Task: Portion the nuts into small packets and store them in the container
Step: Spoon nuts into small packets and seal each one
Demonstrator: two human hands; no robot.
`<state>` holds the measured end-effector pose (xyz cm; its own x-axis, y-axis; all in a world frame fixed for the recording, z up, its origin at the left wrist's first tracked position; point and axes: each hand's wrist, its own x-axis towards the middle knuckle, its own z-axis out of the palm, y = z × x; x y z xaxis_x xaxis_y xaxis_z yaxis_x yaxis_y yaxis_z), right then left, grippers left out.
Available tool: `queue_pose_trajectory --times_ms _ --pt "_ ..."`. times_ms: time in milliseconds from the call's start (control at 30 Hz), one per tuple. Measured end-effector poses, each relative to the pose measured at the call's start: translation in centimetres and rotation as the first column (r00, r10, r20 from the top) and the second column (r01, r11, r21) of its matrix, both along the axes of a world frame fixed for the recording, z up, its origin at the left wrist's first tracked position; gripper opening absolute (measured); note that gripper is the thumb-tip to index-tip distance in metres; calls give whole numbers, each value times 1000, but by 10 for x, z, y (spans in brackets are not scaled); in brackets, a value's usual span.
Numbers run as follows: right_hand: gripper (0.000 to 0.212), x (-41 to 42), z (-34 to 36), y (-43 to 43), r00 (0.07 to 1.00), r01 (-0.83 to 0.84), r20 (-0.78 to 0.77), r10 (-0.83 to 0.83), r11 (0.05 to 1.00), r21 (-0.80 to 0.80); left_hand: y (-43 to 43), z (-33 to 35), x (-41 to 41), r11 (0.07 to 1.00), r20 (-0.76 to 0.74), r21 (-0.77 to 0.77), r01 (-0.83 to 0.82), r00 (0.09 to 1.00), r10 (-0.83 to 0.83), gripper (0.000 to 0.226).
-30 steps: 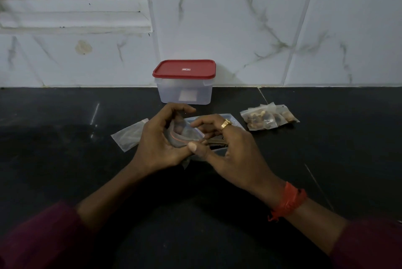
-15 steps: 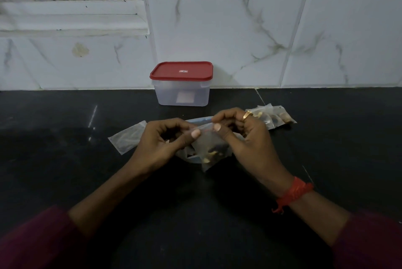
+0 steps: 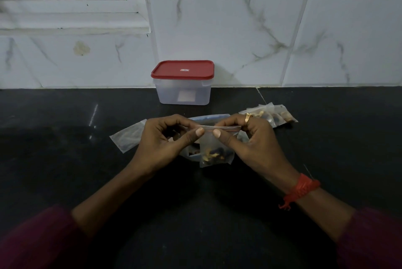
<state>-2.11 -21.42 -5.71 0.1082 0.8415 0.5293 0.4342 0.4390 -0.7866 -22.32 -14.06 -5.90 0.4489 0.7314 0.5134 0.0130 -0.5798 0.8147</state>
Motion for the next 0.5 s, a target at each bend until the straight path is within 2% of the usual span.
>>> queue_pose_trajectory --times_ms 200,333,500 --pt "13 1 0 -1 999 -15 35 17 999 -48 -3 0 1 1000 -56 21 6 998 -4 21" --pt "12 1 -3 0 998 42 55 -42 999 2 -4 1 2 1000 -64 -6 -18 998 18 18" --pt "14 0 -3 0 999 3 53 -4 1000 10 -5 0 4 999 -72 43 5 997 -2 12"
